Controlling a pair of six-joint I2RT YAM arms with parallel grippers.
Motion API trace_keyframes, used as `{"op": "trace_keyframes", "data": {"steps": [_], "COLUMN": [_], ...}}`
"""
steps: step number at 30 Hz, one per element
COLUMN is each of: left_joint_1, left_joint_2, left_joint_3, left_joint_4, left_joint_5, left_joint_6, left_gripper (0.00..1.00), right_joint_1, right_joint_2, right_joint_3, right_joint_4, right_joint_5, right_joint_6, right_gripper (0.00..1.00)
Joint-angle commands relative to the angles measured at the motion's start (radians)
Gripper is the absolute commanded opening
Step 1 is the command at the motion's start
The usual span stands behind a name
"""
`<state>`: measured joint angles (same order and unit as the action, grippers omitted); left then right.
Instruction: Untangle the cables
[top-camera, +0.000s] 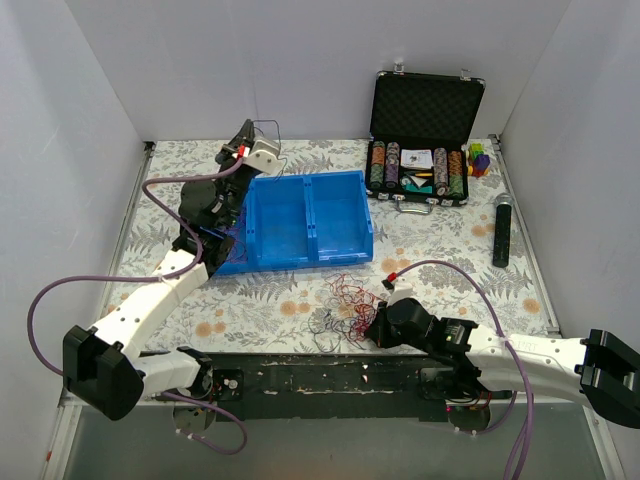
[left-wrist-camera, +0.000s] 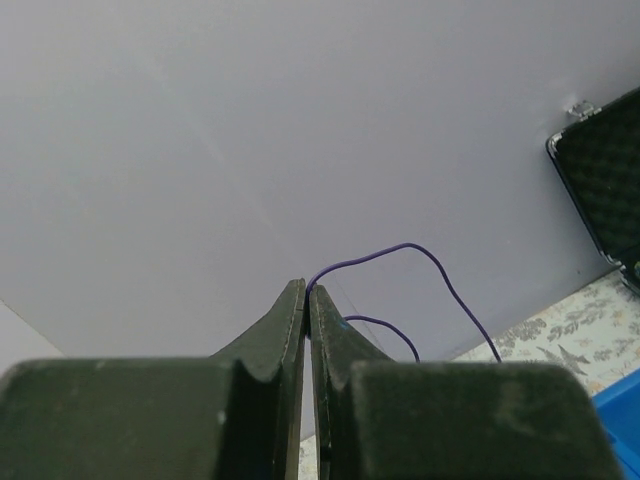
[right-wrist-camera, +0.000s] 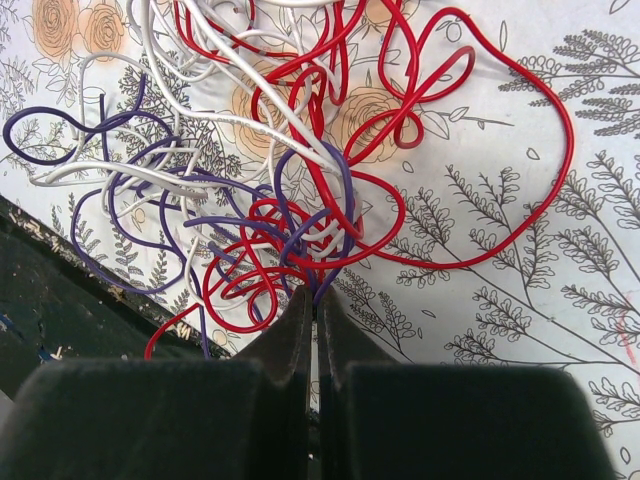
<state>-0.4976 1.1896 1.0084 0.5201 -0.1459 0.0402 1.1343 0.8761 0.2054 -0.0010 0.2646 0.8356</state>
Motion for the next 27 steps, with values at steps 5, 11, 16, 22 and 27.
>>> {"op": "trace_keyframes", "data": {"steps": [5, 11, 16, 22, 27], "left_joint_1": [0.004, 0.002, 0.002, 0.002, 0.002], "left_joint_2": [-0.064, -0.081, -0.079, -0.076, -0.068], "left_joint_3": [0.01, 0.013, 0.07, 0.128, 0.153], "left_joint_4": [0.158, 0.219, 0.241, 0.253, 0.276], "left_joint_5": [0.065, 0.08, 0.114, 0.144, 0.192], "left_joint_6": [0.05, 0.072, 0.086, 0.109, 0.142], "left_gripper": [0.0, 0.0, 0.0, 0.0, 0.0], "right_joint_1": [0.004, 0.004, 0.004, 0.004, 0.004], "right_joint_2": [0.018, 0.023, 0.026, 0.038, 0.043], "right_joint_3": [-0.032, -0.031, -0.029, -0.023, -0.023], "right_joint_4": [-0.062, -0.06, -0.06, -0.056, -0.051], "right_joint_5": [-0.005, -0.011, -0.014, -0.018, -0.019], "right_joint_6": [-0.004, -0.004, -0.007, -0.009, -0.012], "right_gripper": [0.01, 0.01, 0.01, 0.01, 0.01]}}
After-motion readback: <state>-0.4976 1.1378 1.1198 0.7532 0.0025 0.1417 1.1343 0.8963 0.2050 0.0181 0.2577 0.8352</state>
